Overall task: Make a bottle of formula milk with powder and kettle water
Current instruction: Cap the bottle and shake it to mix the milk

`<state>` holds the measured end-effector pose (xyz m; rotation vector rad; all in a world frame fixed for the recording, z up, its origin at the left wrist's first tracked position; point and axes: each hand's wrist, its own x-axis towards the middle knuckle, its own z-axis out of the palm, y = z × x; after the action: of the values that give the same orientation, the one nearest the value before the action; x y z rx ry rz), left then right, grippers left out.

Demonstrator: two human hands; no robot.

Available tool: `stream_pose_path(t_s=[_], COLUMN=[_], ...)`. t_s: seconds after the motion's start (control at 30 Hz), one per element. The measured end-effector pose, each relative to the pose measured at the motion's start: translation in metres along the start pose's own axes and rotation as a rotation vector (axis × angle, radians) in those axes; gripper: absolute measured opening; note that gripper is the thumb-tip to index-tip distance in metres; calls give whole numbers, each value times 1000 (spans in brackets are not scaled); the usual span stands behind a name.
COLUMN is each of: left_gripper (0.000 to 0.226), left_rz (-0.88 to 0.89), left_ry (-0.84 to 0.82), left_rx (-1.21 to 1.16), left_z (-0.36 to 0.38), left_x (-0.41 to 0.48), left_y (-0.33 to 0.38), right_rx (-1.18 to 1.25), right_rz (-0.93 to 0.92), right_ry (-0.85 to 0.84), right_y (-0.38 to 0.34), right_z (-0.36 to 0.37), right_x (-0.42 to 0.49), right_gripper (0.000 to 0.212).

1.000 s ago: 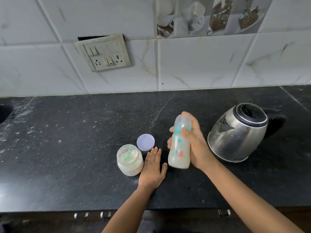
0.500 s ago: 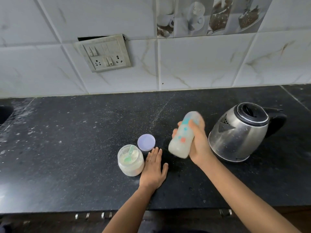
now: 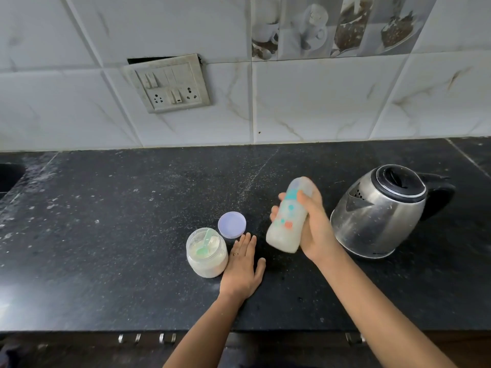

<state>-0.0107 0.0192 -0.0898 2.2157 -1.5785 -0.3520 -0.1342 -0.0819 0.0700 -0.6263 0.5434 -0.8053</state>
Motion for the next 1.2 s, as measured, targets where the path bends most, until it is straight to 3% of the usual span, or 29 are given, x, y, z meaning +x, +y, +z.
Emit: stream_pose_path(t_s=[0.07,0.1,0.17,0.23,0.33,0.43,0.57,0.6,0.67,0.73,0.8,0.9,0.97,1.07,1.2], left_gripper=[62,61,62,62,61,61,61,61,61,60,60,61,61,61,62], left_rz=[-9,-9,-9,-12,-10,-10,-8,-6,-2,-2,-6,0,3,-1,4], left_ry=[1,0,-4,-8,-1,-1,1,4,3,5,4,-4,-2,-10,-20], left_rx=[-1,-1,0,5,-3,-14,-10,-10,-14,-19,-25,-27,-28,-24,-10], left_z=[0,-1,0,-1,-2,-2,-2,-2,-1,-1,-2,-2,-3,-2,-1], left_x=[0,-1,-1,-1,-1,-2,-1,-1,-1,-1,-1,-1,-1,-1,0], left_y=[1,1,0,0,2,2,2,2,2,1,2,2,1,2,0], right_rx=[210,250,239,162,248,288,157,112,154,319,434,350,327,498,252], right_rz=[-6,55,220,252,189,166,226,264,297,233,210,228,216,218,172], right_ry=[147,141,55,59,99,-42,-293,-360,-425,-334,-236,-346,-283,-192,-346], right_y=[-1,1,6,10,5,1,-10,-13,-18,-20,-16,-10,-9,-4,-1], right_z=[-3,-6,-10,-11,-11,-15,-27,-25,-14,-6,-8,-12,-9,-14,-10], right_x=[6,6,-1,-3,0,2,5,7,14,19,24,24,27,27,14], right_gripper=[32,31,43,57,39,35,86,91,82,72,84,83,87,102,85])
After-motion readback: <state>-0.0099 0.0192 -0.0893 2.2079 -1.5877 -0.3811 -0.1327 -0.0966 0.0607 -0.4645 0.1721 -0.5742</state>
